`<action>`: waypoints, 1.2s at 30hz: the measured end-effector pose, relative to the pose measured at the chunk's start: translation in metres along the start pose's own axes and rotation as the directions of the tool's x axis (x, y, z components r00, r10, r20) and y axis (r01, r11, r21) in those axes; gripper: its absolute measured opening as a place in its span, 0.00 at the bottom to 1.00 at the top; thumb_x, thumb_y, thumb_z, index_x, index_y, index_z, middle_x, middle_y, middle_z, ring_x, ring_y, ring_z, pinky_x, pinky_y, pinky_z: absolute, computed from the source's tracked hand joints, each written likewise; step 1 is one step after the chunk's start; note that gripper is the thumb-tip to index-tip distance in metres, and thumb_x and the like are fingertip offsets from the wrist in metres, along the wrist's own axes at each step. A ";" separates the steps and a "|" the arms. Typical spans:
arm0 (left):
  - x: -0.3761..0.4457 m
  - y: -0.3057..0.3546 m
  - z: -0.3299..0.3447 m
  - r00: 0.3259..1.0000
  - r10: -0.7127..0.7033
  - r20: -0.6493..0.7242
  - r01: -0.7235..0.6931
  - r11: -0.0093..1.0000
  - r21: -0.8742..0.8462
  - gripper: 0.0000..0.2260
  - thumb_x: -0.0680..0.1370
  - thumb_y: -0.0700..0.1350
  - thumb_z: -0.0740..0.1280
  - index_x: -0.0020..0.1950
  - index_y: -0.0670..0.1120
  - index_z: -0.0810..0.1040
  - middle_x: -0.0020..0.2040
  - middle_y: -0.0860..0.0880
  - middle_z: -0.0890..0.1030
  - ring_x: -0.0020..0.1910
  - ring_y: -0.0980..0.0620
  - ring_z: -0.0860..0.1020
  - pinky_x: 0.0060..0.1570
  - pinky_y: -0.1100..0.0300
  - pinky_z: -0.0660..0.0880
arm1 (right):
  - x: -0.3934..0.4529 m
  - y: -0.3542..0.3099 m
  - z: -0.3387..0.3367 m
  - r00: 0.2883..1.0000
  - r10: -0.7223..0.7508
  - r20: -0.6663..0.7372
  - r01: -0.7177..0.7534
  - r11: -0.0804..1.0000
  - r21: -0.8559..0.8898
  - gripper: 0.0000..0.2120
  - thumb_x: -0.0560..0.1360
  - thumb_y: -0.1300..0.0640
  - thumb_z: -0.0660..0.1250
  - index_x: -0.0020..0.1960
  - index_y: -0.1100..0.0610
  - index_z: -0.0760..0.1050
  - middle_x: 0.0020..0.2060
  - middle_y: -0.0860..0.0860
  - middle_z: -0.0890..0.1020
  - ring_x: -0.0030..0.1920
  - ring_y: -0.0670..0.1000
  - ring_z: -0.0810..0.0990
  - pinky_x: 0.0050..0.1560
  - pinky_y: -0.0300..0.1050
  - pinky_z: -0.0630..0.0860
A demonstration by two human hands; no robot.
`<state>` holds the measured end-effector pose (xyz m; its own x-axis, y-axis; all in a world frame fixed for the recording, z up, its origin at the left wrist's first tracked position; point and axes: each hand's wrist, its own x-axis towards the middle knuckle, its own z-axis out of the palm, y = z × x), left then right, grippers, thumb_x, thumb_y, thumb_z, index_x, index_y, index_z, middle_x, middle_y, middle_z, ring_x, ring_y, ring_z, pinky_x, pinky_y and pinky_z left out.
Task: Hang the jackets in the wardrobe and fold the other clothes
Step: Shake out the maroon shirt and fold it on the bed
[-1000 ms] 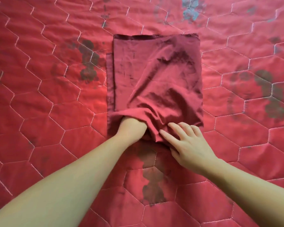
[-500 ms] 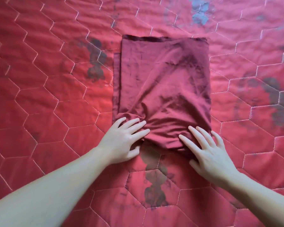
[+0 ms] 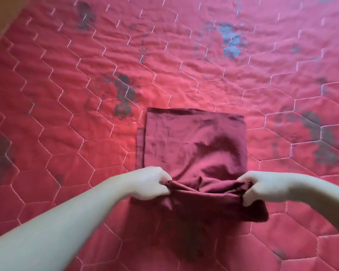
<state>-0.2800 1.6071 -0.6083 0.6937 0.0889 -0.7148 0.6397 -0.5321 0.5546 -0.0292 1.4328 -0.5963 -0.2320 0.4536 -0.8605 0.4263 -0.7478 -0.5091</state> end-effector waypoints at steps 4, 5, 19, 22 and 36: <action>0.004 -0.011 -0.039 0.994 -0.076 0.083 0.092 0.974 -0.205 0.08 0.77 0.45 0.68 0.42 0.43 0.76 0.36 0.54 0.74 0.35 0.57 0.69 0.40 0.60 0.68 | 0.007 -0.007 -0.030 0.999 0.034 -0.036 -0.017 0.918 0.396 0.19 0.62 0.65 0.69 0.53 0.65 0.78 0.49 0.61 0.84 0.51 0.58 0.82 0.55 0.54 0.75; 0.009 -0.015 -0.049 0.995 -0.095 -0.015 0.088 0.964 -0.252 0.07 0.77 0.47 0.69 0.41 0.47 0.76 0.38 0.56 0.74 0.36 0.59 0.70 0.39 0.64 0.68 | 0.013 -0.010 -0.040 0.994 0.030 -0.104 0.023 0.879 0.476 0.17 0.64 0.67 0.69 0.53 0.65 0.78 0.50 0.61 0.84 0.52 0.59 0.82 0.57 0.54 0.75; 0.064 -0.083 -0.080 0.890 -0.363 -0.275 -0.038 0.542 -0.839 0.11 0.74 0.36 0.70 0.45 0.52 0.86 0.44 0.52 0.86 0.39 0.58 0.82 0.37 0.67 0.78 | 0.079 -0.005 -0.048 0.728 0.219 -0.649 0.254 0.794 0.553 0.13 0.68 0.40 0.73 0.40 0.50 0.83 0.34 0.43 0.85 0.33 0.45 0.79 0.40 0.44 0.72; 0.074 -0.080 -0.093 0.859 -0.357 -0.368 -0.142 0.524 -0.840 0.09 0.75 0.39 0.71 0.43 0.53 0.86 0.41 0.52 0.85 0.37 0.58 0.81 0.37 0.67 0.77 | 0.079 -0.006 -0.050 0.654 0.290 -0.699 0.200 0.825 0.529 0.20 0.71 0.39 0.69 0.35 0.55 0.81 0.27 0.44 0.81 0.30 0.47 0.78 0.35 0.41 0.73; 0.097 -0.075 -0.097 0.738 -0.376 -0.560 -0.107 0.755 -0.647 0.04 0.73 0.47 0.74 0.43 0.56 0.84 0.43 0.56 0.84 0.37 0.63 0.79 0.37 0.71 0.73 | 0.071 -0.022 -0.044 0.159 -0.538 -0.828 -0.033 0.835 -0.549 0.12 0.75 0.54 0.69 0.35 0.58 0.76 0.33 0.50 0.77 0.36 0.57 0.73 0.39 0.50 0.68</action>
<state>-0.2285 1.7378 -0.6782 0.4570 0.7374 -0.4974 0.6230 0.1338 0.7707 -0.0163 1.5030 -0.6448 0.4578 0.8758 0.1532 0.8435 -0.3734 -0.3861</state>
